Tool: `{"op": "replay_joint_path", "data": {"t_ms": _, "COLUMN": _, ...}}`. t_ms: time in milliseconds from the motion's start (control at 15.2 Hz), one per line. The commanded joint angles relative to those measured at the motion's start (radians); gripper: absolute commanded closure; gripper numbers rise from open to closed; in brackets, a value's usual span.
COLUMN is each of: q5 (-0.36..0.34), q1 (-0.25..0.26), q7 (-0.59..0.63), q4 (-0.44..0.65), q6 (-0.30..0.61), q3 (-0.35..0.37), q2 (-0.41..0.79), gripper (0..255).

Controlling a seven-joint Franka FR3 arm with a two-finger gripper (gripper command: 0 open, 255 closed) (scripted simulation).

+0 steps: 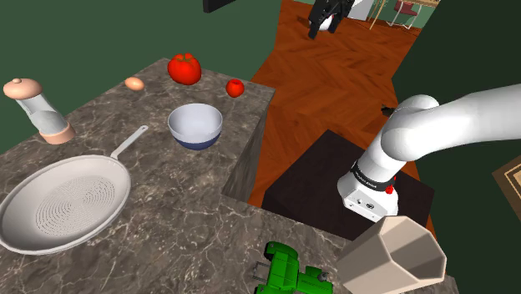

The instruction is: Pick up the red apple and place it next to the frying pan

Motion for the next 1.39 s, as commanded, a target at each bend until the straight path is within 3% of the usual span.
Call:
{"op": "replay_joint_path", "data": {"t_ms": 0, "q5": 0.000, "q1": 0.000, "q7": 0.000, "q4": 0.000, "q6": 0.000, "q3": 0.000, "q2": 0.000, "gripper": 0}}
{"op": "replay_joint_path", "data": {"t_ms": 660, "q5": -0.018, "q1": 0.025, "q7": -0.009, "q4": 0.043, "q6": 0.267, "q3": 0.031, "q2": 0.338, "gripper": 0}}
{"op": "replay_joint_path", "data": {"t_ms": 1320, "q5": -0.067, "q1": 0.041, "q7": -0.002, "q4": 0.211, "q6": 0.446, "q3": 0.067, "q2": 0.716, "gripper": 0}}
